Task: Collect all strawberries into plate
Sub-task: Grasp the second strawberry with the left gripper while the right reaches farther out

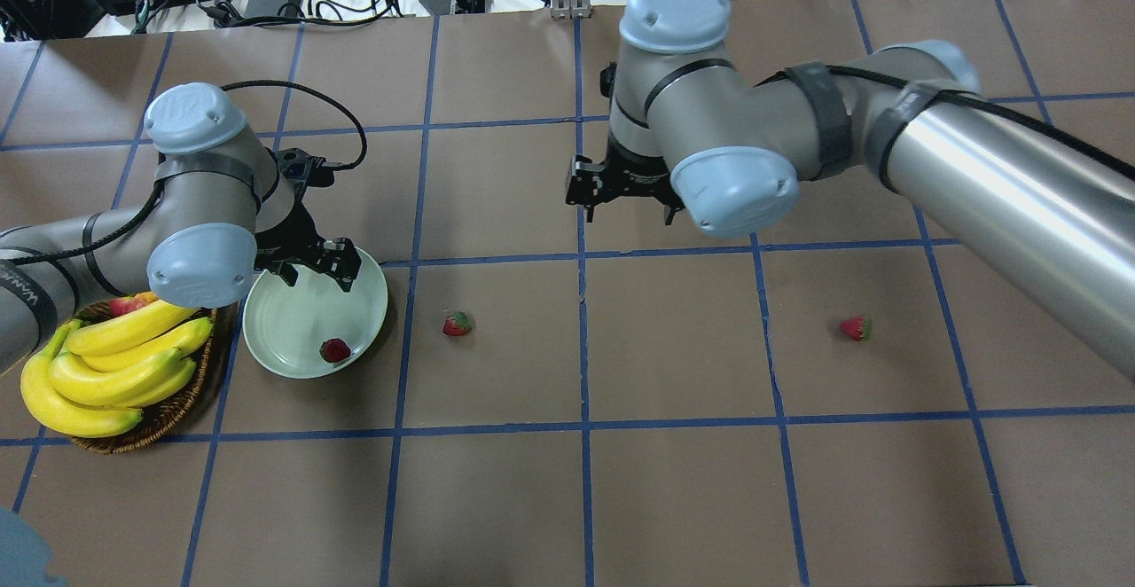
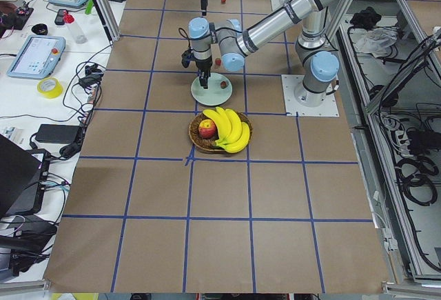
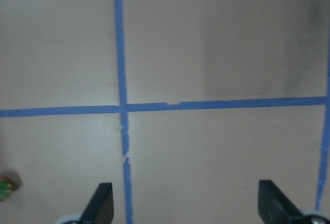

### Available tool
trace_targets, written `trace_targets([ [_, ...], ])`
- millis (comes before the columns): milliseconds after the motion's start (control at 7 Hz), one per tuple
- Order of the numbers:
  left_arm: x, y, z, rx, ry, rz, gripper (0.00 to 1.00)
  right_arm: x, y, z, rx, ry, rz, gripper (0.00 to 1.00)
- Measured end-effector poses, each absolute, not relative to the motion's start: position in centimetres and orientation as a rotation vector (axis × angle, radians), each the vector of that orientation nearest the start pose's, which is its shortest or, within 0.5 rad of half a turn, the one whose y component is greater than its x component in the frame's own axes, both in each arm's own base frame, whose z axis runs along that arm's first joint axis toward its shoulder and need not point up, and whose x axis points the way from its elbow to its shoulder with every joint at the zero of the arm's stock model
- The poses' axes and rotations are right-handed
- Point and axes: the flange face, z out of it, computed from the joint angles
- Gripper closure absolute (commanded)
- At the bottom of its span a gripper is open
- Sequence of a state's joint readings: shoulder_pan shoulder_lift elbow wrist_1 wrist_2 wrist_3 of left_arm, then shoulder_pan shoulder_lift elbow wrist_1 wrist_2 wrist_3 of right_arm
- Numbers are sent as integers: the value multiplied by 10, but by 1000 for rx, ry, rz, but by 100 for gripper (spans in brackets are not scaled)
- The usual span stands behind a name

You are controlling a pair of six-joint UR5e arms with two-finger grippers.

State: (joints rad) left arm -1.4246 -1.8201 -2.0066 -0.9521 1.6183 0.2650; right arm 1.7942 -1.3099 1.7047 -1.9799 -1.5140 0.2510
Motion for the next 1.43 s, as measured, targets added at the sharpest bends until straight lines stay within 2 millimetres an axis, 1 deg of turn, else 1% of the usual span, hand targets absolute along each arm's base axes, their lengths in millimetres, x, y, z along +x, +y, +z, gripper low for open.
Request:
trace_targets([
  [143,-89,-510,224,160,3096,94,20,215,-525,329,-26,3129,14,2],
  [286,-127,-504,226,100,3101,64,20,178,-517,326,-76,3152,39,4],
  [429,-163,-497,223,31,3117,40,20,142,-508,315,-112,3163,84,4],
  [571,-192,-488,215,-2,3130,42,20,94,-499,296,-121,3164,136,3],
  [714,-210,-481,207,4,3133,59,20,44,-488,270,-125,3151,157,5],
  [857,-217,-477,201,16,3130,78,21,11,-472,241,-138,3129,163,5],
  [1000,-219,-472,193,25,3123,104,28,0,-455,206,-136,3103,175,9],
  [1143,-219,-467,184,25,3117,131,37,-2,-446,181,-131,3089,189,40],
  [1286,-219,-466,181,25,3115,136,54,-2,-442,170,-125,3080,197,90],
  [1429,-219,-467,181,28,3115,129,72,-3,-441,167,-129,3079,203,100],
])
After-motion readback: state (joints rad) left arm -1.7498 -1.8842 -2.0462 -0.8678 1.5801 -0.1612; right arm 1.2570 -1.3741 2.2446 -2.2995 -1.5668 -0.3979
